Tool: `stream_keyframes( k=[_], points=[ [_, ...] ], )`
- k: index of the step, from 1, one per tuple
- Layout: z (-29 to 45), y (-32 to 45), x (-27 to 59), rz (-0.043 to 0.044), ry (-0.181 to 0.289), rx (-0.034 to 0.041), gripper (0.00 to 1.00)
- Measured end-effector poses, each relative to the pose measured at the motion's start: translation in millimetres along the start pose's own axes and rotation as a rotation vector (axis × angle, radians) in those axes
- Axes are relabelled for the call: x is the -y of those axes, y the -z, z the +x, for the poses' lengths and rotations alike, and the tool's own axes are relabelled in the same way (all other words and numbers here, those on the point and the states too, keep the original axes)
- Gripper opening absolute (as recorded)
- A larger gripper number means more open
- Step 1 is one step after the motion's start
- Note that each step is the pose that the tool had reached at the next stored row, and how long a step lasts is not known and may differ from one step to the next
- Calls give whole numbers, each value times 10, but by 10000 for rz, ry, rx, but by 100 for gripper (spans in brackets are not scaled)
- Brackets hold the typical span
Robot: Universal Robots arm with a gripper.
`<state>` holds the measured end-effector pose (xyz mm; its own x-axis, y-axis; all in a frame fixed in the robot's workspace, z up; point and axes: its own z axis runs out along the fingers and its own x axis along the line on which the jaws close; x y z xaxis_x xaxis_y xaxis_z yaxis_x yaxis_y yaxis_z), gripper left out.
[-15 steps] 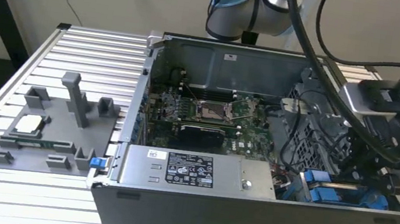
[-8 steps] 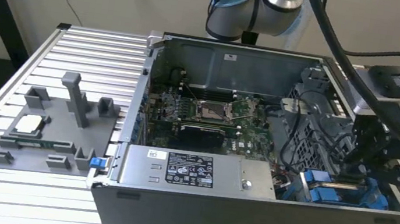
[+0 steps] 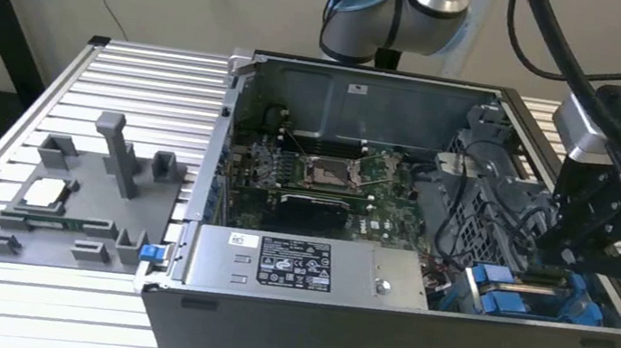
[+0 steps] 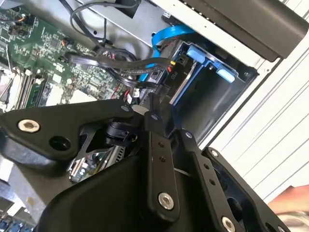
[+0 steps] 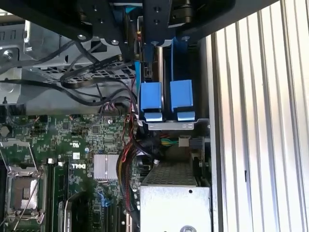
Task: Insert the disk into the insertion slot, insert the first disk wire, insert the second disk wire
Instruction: 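Insert the second disk wire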
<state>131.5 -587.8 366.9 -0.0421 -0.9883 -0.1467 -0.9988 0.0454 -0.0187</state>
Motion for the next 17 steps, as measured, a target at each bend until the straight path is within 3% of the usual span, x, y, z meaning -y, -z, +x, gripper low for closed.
stream_keyframes(
  k=[7,14,17],
  points=[
    [-33,168,105,-175,-25,-10,100],
    [-57,329,110,-238,-35,-12,100],
    [-59,338,110,-240,-36,-9,100]
  ],
)
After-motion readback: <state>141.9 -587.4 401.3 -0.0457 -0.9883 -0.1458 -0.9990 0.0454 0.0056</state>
